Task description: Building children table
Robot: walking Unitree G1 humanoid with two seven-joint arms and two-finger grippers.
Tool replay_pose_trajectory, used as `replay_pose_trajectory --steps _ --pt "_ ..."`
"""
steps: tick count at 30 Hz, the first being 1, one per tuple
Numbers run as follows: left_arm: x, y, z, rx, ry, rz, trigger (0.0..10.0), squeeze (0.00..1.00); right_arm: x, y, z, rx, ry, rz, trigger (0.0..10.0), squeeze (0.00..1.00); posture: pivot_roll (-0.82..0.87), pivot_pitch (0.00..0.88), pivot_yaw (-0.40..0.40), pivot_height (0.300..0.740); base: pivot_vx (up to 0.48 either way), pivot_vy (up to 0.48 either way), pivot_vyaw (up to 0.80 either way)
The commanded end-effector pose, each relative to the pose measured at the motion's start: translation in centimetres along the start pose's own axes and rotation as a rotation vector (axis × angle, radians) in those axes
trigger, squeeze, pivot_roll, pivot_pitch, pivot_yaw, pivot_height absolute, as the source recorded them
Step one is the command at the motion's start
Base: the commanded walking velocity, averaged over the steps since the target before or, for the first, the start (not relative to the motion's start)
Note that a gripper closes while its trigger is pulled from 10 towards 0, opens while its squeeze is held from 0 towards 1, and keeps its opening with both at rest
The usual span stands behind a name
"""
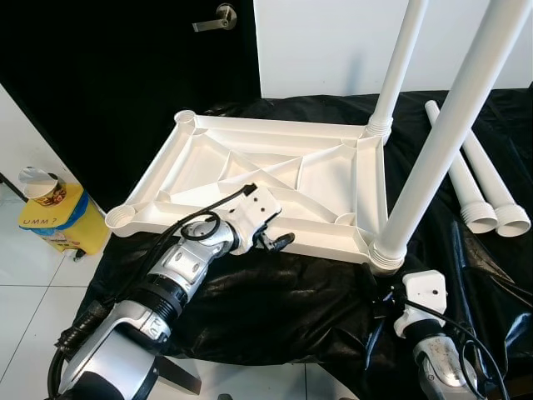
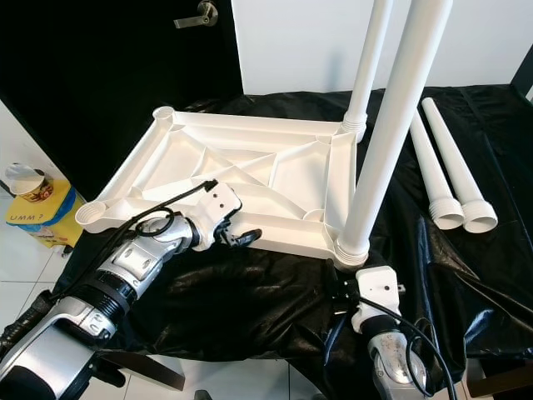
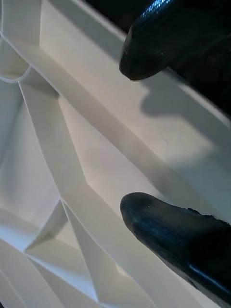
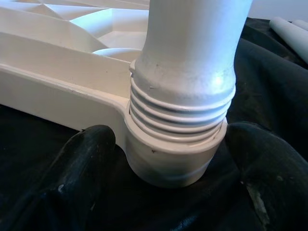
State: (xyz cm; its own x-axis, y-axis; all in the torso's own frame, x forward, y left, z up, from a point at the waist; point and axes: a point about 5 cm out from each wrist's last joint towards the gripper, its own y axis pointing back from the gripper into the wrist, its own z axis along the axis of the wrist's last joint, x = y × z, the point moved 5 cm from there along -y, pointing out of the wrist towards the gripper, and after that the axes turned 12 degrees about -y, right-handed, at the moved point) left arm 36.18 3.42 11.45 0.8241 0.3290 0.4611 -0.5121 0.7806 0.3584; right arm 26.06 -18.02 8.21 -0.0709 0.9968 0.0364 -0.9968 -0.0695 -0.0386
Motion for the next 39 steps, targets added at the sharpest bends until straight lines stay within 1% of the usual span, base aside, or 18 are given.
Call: replay_pose_trajectory --steps 1,2,5,7,10,14,18,21,23,24,26,30,33,35,36,37,38,39 --pt "-0.5 0.5 -0.1 -0.02 0.014 -0.091 10.0 0.0 -0.1 0.2 0.0 -0.002 -0.004 -0.009 10.0 0.0 -0.12 0.056 0.084 0.74 0.0 0.0 0.0" --pt "-0.1 0.8 0.7 -0.08 0.046 -0.094 10.0 0.0 -0.2 0.3 0.0 -0.001 -0.003 -0.013 10.0 0.0 -0.12 0.056 0.085 0.74 0.0 0.0 0.0" --pt "0.1 1.0 1.3 -0.118 0.065 -0.099 10.0 0.0 -0.2 0.4 -0.1 -0.001 -0.003 -0.014 10.0 0.0 -0.12 0.058 0.084 0.74 0.0 0.0 0.0" --pt "0.2 1.5 2.2 -0.184 0.109 -0.118 10.0 0.0 -0.1 0.6 -0.2 0.003 -0.004 -0.013 10.0 0.0 -0.13 0.059 0.082 0.74 0.0 0.0 0.0" --pt "0.1 1.7 2.4 -0.203 0.123 -0.128 10.0 0.0 -0.1 0.8 -0.3 0.007 -0.003 -0.013 10.0 0.0 -0.12 0.059 0.078 0.74 0.0 0.0 0.0" --pt "-0.9 2.0 2.0 -0.199 0.101 -0.179 10.0 0.0 -0.5 1.2 -0.6 0.02 0.009 -0.012 10.0 0.0 -0.12 0.06 0.07 0.74 0.0 0.0 0.0" --pt "-1.8 1.7 1.0 -0.151 0.073 -0.203 10.0 0.0 -0.9 1.3 -1.0 0.037 0.021 -0.013 10.0 0.0 -0.12 0.059 0.065 0.74 0.0 0.0 0.0" --pt "-2.3 0.9 -1.2 -0.037 0.077 -0.191 10.0 0.0 -1.3 1.3 -1.3 0.048 0.029 -0.016 10.0 0.0 -0.12 0.061 0.062 0.74 0.0 0.0 0.0" --pt "-2.2 0.8 -2.0 0.001 0.083 -0.178 10.0 0.0 -1.3 1.3 -1.3 0.047 0.03 -0.015 10.0 0.0 -0.12 0.06 0.061 0.74 0.0 0.0 0.0" --pt "-2.0 0.6 -2.5 0.033 0.093 -0.158 10.0 0.0 -1.3 1.2 -1.3 0.047 0.029 -0.013 10.0 0.0 -0.12 0.061 0.059 0.74 0.0 0.0 0.0" --pt "-2.0 0.6 -2.5 0.033 0.093 -0.158 10.0 0.0 -1.3 1.2 -1.3 0.047 0.029 -0.013 10.0 0.0 -0.12 0.061 0.059 0.74 0.0 0.0 0.0" --pt "-0.6 0.6 -4.0 0.123 0.15 -0.065 10.0 0.0 -1.0 1.2 -1.3 0.047 0.03 -0.008 10.0 0.0 -0.12 0.063 0.06 0.74 0.0 0.0 0.0" --pt "0.4 0.8 -4.5 0.159 0.169 -0.005 10.0 0.0 -1.1 1.2 -1.3 0.047 0.031 -0.008 10.0 0.0 -0.12 0.062 0.061 0.74 0.0 0.0 0.0" --pt "0.4 0.8 -4.5 0.159 0.169 -0.005 10.0 0.0 -1.1 1.2 -1.3 0.047 0.031 -0.008 10.0 0.0 -0.12 0.062 0.061 0.74 0.0 0.0 0.0" --pt "1.0 0.8 -4.7 0.173 0.188 0.026 9.7 0.0 -1.1 1.2 -1.4 0.048 0.032 -0.008 10.0 0.0 -0.12 0.062 0.061 0.74 0.0 0.0 0.0" --pt "1.3 0.8 -4.8 0.181 0.201 0.045 1.3 0.0 -1.1 1.1 -1.4 0.047 0.033 -0.008 10.0 0.0 -0.12 0.062 0.061 0.74 0.0 0.0 0.0" --pt "1.3 0.8 -4.8 0.181 0.201 0.045 1.3 0.0 -1.1 1.1 -1.4 0.047 0.033 -0.008 10.0 0.0 -0.12 0.062 0.061 0.74 0.0 0.0 0.0" --pt "1.5 0.8 -4.9 0.185 0.213 0.055 0.0 0.0 -1.1 1.1 -1.4 0.048 0.035 -0.007 10.0 0.0 -0.12 0.06 0.06 0.74 0.0 0.0 0.0"
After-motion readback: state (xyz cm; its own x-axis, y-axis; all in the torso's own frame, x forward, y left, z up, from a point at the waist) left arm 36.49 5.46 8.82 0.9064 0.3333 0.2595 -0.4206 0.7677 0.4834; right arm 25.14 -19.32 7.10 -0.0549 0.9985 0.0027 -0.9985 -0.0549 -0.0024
